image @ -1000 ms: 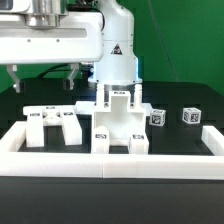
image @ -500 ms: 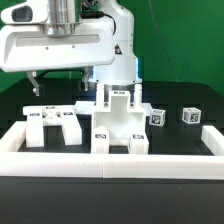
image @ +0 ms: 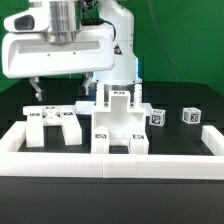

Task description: Assemble chair

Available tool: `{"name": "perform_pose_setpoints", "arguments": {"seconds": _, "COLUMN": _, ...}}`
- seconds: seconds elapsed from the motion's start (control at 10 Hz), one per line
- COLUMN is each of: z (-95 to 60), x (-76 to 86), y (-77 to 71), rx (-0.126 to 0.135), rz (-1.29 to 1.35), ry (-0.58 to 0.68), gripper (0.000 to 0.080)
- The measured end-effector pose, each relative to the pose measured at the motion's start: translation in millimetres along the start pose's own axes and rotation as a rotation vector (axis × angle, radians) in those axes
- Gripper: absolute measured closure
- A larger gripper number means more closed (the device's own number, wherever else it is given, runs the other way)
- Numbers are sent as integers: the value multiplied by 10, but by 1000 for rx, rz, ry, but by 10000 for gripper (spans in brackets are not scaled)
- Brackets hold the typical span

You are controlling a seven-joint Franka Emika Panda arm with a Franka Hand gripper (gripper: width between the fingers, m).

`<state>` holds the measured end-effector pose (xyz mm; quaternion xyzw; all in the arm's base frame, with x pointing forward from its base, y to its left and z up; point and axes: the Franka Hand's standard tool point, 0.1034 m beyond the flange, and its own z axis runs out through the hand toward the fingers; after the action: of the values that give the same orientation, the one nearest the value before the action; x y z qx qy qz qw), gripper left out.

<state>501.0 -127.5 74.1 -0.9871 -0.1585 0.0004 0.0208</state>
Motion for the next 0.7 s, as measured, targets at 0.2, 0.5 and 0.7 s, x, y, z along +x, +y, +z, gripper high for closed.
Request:
{"name": "perform_pose_setpoints", "arguments": {"seconds": 0.2, "z": 92, "x": -29, "y": -50, "rx": 0, "rz": -6, "ry": -8, "gripper": 151}}
{"name": "perform_pose_setpoints", "arguments": {"seconds": 0.5, "z": 246, "x": -43, "y": -71, "rx": -2, "rz": -13, "ry": -23, "gripper": 151}}
{"name": "perform_pose_setpoints", "arguments": {"seconds": 0.7, "z": 305, "x": -31, "y": -98, "rx": 2, "rz": -18, "ry": -31, "gripper": 151}}
